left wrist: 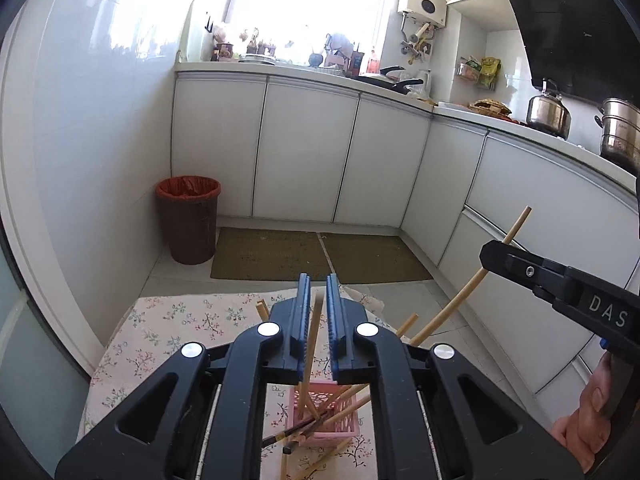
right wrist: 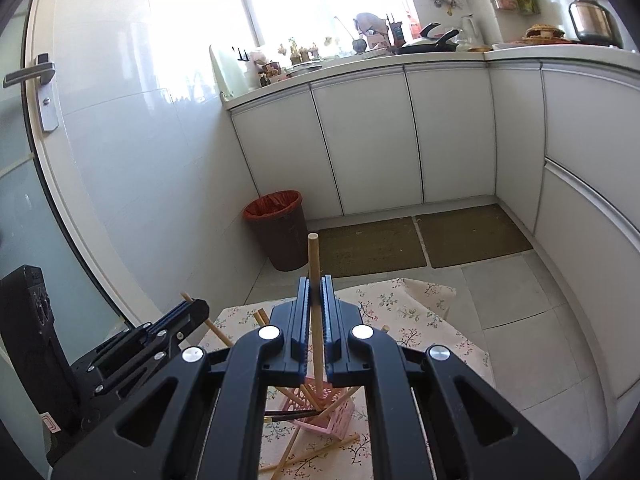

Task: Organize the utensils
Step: 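Lower the left tool's chopstick into the basket while the right tool carries its chopstick over, then open both tools to drop the wooden chopsticks into the pink basket, then move both open tools down to the last wooden chopsticks on the cloth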

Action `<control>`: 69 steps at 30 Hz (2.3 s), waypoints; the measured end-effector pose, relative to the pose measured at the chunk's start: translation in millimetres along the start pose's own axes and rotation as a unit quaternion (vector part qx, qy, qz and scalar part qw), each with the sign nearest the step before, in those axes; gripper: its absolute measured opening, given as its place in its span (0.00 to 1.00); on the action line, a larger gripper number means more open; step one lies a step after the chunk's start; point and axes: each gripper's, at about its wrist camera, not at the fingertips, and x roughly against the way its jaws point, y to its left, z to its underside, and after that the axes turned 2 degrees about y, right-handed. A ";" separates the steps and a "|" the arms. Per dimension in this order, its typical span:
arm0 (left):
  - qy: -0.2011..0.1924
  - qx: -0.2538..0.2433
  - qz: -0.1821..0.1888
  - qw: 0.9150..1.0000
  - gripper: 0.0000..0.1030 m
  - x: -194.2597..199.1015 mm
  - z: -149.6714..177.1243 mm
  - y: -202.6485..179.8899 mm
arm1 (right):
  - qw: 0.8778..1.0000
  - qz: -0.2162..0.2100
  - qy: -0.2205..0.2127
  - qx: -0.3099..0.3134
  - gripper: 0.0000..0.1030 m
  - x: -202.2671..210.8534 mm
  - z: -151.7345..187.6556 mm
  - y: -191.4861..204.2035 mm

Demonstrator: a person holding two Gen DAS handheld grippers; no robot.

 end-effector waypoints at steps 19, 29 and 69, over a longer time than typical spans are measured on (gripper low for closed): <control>-0.065 0.090 -0.045 0.993 0.63 88.5 -29.9 55.7 | 1.000 0.019 0.024 0.009 0.35 -3.1 23.0 8.6; -0.023 0.085 -0.060 0.994 0.81 106.0 -3.1 47.2 | 0.998 0.052 -0.005 0.023 0.74 40.2 39.9 28.2; 0.131 -0.061 -0.117 0.983 0.93 74.0 82.4 -9.5 | 0.983 0.133 0.105 -0.077 0.93 74.7 149.7 -46.1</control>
